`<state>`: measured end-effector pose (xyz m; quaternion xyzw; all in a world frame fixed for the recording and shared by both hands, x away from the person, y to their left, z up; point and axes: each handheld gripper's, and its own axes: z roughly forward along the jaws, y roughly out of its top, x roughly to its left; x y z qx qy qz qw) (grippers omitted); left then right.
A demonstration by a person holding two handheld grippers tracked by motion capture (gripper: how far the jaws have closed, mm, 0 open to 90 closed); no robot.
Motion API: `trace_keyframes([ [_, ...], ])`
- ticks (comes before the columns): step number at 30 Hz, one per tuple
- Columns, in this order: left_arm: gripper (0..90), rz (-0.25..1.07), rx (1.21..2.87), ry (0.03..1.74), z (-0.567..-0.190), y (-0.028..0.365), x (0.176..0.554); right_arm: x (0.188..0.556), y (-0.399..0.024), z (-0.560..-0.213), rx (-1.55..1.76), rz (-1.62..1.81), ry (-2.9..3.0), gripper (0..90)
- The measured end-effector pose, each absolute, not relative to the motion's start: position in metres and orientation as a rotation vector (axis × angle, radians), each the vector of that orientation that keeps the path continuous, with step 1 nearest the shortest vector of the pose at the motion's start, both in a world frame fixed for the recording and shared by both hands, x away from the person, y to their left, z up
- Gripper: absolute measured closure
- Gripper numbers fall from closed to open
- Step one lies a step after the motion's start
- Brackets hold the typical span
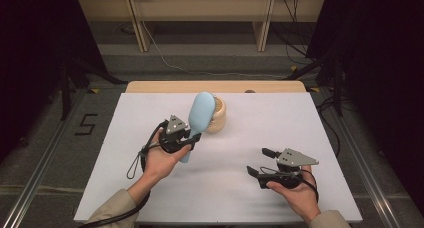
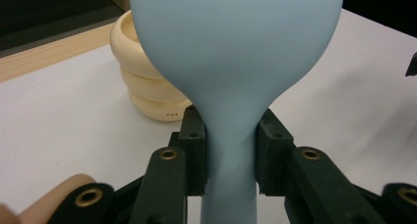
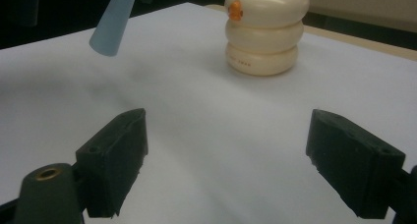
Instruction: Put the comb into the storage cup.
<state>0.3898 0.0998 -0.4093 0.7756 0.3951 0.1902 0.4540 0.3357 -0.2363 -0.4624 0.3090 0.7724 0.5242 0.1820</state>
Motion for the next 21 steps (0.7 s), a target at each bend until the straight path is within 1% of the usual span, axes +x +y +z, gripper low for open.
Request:
trace_keyframes([
  [10,69.8,0.454,1.913,0.958,-0.409,0.092,0.388,0.340,-0.218,-0.459,0.840,1.507,2.191,16.6],
  [21,69.7,0.430,1.901,0.925,-0.406,0.073,0.391,0.344,-0.194,-0.451,0.793,1.549,2.206,16.5],
])
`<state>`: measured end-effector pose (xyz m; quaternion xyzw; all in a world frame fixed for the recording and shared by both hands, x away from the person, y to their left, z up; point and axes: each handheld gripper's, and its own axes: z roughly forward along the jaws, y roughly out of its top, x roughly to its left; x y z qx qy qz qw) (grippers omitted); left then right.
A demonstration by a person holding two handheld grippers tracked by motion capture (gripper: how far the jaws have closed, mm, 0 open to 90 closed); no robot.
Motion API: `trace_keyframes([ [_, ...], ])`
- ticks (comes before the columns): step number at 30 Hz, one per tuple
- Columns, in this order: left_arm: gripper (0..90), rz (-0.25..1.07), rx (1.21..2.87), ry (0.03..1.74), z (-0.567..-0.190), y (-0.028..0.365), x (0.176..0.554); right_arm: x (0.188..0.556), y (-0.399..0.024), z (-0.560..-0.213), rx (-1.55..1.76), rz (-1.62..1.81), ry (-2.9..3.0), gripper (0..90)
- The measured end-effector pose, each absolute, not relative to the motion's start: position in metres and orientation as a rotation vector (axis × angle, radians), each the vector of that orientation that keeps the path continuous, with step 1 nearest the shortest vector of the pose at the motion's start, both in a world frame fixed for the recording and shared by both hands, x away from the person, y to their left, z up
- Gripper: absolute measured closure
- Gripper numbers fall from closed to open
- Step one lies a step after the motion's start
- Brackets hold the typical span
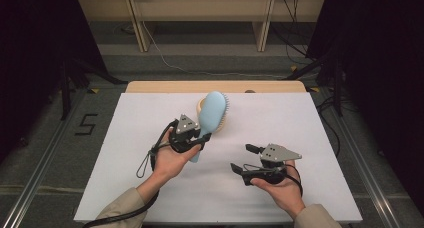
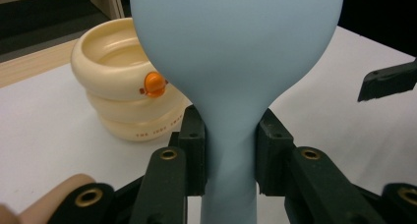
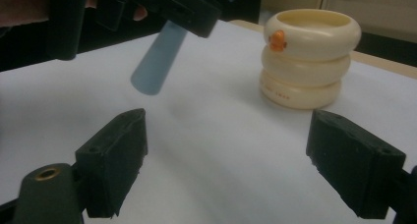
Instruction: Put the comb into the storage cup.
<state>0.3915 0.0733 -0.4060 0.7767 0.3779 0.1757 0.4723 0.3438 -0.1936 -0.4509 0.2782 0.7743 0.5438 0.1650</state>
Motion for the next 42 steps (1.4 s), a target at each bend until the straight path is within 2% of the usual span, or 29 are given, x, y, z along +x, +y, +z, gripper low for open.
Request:
trace_keyframes([
  [16,69.8,0.414,1.885,0.900,-0.405,0.055,0.393,0.355,-0.166,-0.446,0.759,1.578,2.223,16.3],
  [42,69.7,0.417,1.871,0.862,-0.402,0.044,0.391,0.362,-0.153,-0.445,0.755,1.584,2.226,16.2],
])
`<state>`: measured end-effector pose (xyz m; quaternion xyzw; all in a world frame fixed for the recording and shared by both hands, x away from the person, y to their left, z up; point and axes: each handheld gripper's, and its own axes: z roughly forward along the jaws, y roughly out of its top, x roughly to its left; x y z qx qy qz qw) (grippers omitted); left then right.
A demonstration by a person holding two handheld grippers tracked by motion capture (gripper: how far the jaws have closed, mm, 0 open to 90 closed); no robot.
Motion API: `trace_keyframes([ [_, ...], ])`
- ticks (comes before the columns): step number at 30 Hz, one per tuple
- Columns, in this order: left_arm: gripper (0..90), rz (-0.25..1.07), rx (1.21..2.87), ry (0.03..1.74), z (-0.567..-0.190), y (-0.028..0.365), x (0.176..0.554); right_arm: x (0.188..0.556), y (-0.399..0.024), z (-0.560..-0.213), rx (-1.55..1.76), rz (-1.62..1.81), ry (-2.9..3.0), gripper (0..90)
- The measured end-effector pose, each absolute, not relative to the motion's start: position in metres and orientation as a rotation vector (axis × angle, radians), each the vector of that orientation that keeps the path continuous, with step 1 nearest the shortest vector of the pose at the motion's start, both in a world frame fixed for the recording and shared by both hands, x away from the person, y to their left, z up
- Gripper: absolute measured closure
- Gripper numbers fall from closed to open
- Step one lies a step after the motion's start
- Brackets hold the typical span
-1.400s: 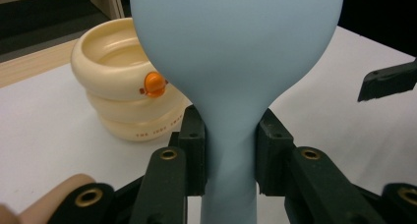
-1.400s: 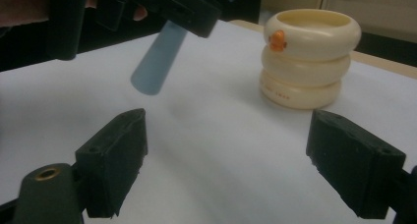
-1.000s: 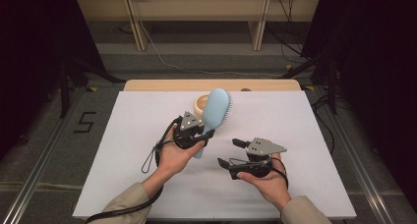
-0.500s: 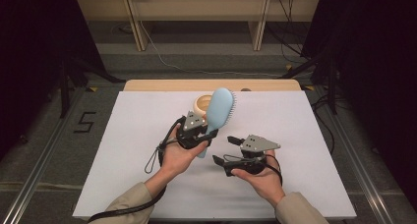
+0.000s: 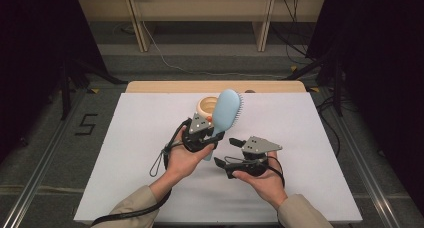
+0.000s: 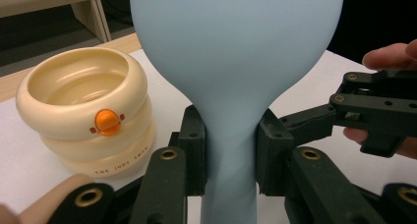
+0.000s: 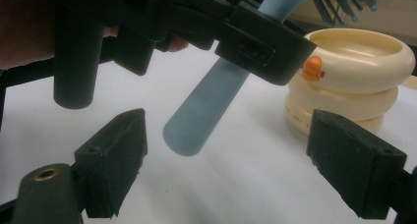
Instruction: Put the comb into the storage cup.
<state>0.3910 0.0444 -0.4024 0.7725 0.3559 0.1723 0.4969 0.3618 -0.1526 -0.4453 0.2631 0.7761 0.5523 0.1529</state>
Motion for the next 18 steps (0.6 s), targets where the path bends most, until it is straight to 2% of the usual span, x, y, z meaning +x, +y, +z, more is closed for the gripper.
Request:
trace_keyframes([
  [18,69.7,0.417,1.864,0.847,-0.4032,0.0409,0.3884,0.3642,-0.1448,-0.4465,0.750,1.579,2.240,16.3],
])
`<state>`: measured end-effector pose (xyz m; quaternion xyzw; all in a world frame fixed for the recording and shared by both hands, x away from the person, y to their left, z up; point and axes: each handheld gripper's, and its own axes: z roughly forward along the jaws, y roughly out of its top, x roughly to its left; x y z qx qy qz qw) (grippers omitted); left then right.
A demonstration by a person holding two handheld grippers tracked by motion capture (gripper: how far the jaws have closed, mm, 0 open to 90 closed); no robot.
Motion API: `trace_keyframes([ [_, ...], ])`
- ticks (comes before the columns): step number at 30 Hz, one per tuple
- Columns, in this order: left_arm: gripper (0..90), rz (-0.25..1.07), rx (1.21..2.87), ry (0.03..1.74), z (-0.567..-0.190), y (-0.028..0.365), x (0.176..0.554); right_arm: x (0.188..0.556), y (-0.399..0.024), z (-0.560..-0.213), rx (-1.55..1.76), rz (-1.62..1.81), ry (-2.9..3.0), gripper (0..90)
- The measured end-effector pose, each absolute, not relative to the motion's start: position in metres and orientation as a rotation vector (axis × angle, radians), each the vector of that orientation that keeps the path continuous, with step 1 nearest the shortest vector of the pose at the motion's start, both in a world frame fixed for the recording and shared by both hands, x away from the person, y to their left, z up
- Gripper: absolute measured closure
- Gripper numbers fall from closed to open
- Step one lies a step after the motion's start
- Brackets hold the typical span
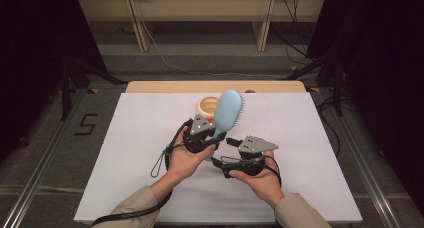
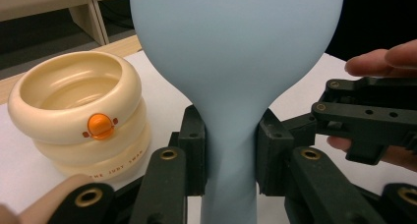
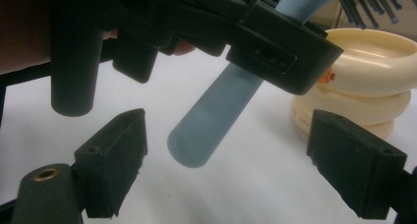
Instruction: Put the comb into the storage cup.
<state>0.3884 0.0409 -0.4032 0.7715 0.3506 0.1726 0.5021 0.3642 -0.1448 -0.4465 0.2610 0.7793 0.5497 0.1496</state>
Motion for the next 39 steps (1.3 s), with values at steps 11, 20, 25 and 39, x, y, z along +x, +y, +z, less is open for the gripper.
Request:
trace_keyframes([
  [11,69.7,0.416,1.859,0.835,-0.402,0.039,0.387,0.369,-0.138,-0.451,0.753,1.566,2.259,16.4],
  [20,69.7,0.407,1.859,0.830,-0.403,0.037,0.385,0.371,-0.134,-0.451,0.755,1.572,2.258,16.7],
  [25,69.7,0.402,1.865,0.826,-0.404,0.035,0.384,0.373,-0.133,-0.450,0.757,1.571,2.259,16.8],
  [39,69.7,0.400,1.867,0.812,-0.405,0.032,0.382,0.375,-0.130,-0.451,0.764,1.575,2.253,18.5],
])
